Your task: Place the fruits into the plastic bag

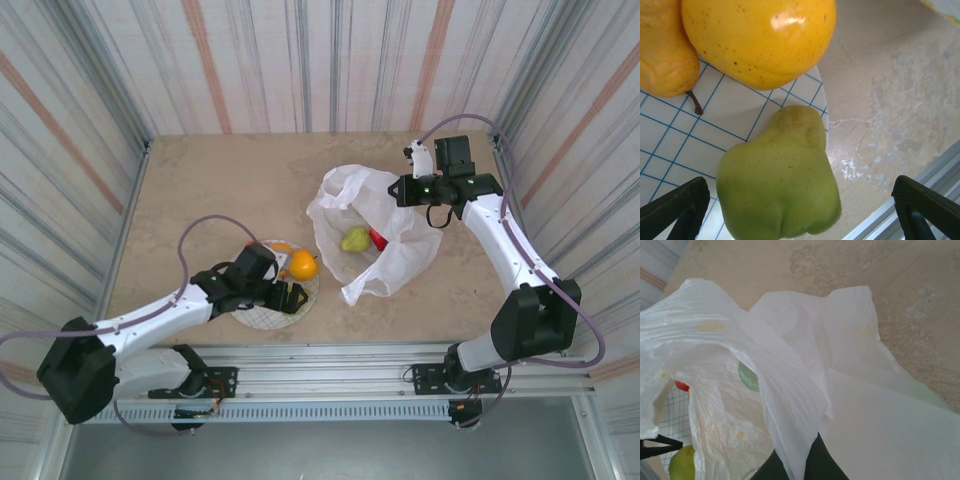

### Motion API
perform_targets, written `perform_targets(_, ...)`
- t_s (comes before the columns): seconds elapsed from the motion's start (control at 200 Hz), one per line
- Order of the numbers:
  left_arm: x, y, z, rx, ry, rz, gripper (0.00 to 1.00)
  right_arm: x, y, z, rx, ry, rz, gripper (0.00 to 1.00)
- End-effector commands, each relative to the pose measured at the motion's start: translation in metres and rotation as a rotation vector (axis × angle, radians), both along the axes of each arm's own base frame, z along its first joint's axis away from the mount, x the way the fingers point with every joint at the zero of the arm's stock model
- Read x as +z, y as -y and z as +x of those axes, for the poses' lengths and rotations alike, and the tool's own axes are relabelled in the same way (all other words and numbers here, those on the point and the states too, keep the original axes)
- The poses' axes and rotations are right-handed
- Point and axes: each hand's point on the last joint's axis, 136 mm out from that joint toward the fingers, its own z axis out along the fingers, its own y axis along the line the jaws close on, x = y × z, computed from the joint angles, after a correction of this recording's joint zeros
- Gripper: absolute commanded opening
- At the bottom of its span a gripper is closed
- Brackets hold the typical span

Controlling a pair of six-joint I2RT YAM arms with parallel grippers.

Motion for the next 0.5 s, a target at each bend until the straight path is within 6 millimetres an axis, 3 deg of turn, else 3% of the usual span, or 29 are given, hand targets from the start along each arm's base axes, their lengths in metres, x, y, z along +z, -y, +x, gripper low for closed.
perform_targets(0.0,-0.012,-0.002,0.002,-0.016,0.015,0.051,0.99,-0.002,-0.003,-0.006,0.009,-0.025,0.028,0.0)
perform_targets(0.185,-0.024,-0.002,-0.001,-0.027,0.008,0.095,0.97,-0.004,-0.006,-0.007,0.017,-0.035,0.03,0.0)
perform_targets(0.496,-0.033,0.002,-0.005,-0.034,-0.03,0.086,0.71,-0.006,-0.007,-0.007,0.022,-0.041,0.027,0.0)
